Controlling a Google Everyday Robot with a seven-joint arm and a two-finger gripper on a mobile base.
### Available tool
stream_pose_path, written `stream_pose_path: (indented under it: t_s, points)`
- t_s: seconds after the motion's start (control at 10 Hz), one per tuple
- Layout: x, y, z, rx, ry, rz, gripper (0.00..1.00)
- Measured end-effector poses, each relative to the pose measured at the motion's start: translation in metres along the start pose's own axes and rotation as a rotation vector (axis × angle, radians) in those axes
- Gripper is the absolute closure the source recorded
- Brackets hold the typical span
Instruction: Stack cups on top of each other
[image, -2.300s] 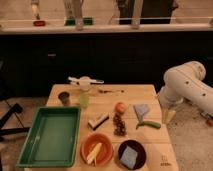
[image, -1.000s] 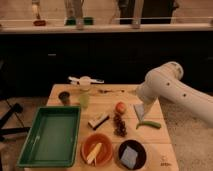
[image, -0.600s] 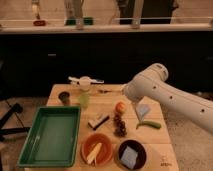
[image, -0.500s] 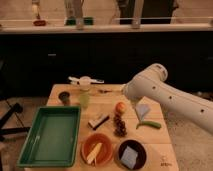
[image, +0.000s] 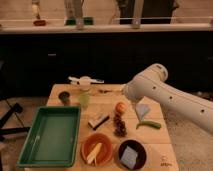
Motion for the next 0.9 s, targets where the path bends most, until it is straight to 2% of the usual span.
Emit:
stream_pose_path:
  t_s: [0.2, 0.6, 0.7, 0.8, 0.9]
  points:
    - [-0.007, -0.011, 0.008, 0.012, -0.005, -0.063, 0.2]
    - [-0.038, -0.064, 0.041, 0.021, -0.028, -0.257, 0.2]
    - [-0.042, -0.073, 0.052, 0.006, -0.041, -0.296, 0.2]
    - [-0.052, -0.089, 0.069, -0.02, -0.066, -0.348, 0.2]
    - [-0.052, -0.093, 0.08, -0.052, -0.07, -0.369, 0.2]
